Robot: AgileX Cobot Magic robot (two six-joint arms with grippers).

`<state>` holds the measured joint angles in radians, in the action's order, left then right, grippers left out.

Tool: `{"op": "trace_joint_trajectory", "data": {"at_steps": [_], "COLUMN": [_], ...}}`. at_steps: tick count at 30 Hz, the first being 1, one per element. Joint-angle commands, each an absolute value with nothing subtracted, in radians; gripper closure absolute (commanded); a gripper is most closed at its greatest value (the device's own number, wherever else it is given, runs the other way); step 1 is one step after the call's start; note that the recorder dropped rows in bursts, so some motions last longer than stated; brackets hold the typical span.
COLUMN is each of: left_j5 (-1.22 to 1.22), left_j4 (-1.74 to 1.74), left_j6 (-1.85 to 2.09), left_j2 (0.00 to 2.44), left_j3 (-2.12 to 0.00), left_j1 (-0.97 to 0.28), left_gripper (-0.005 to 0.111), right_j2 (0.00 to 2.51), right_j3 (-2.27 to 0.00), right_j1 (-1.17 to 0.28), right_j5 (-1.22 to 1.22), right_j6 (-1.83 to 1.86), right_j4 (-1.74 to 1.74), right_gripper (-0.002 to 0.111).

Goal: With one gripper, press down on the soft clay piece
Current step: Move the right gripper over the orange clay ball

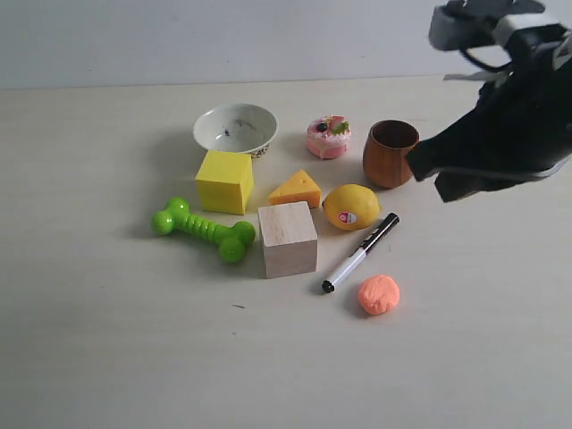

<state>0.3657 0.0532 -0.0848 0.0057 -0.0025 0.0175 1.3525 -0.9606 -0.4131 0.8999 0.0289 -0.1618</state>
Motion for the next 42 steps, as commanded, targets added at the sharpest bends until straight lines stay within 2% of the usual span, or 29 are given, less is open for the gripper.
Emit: {"op": "trace_joint_trajectory", "data": {"at_steps": [1,16,21,28,35,42], "left_j5": [0.357,0.357,0.357,0.357,0.357,0.357], "left_j4": [0.048,0.048,0.048,0.048,0.048,0.048], "left_j6": [-0.081,-0.081,-0.081,-0.081,-0.081,-0.081], "left_j2": [0.000,0.000,0.000,0.000,0.000,0.000], "left_j3": [0.000,0.000,0.000,0.000,0.000,0.000], "left_j1": [0.013,0.013,0.013,0.013,0.013,0.013], "left_gripper": [0.107,0.107,0.107,0.107,0.107,0.107], "right_j2": [1.445,1.497,1.499,1.573,1.633,1.703], "right_j3": [-0.967,-0.967,-0.969,-1.047,-1.063,-1.063], "right_j1": [-0.425,-0.425,-0.425,-0.425,-0.525,-0.570], "right_j5": [0.926,0.893,0.884,0.981,0.965,0.919], "right_j6": [0.000,-0.015,-0.007,0.032,-0.100,-0.108], "right_j4": [-0.163,-0.192,-0.300,-0.317,-0.087,-0.120], "right_gripper": [0.108,0.108,0.108,0.108,0.108,0.108]}}
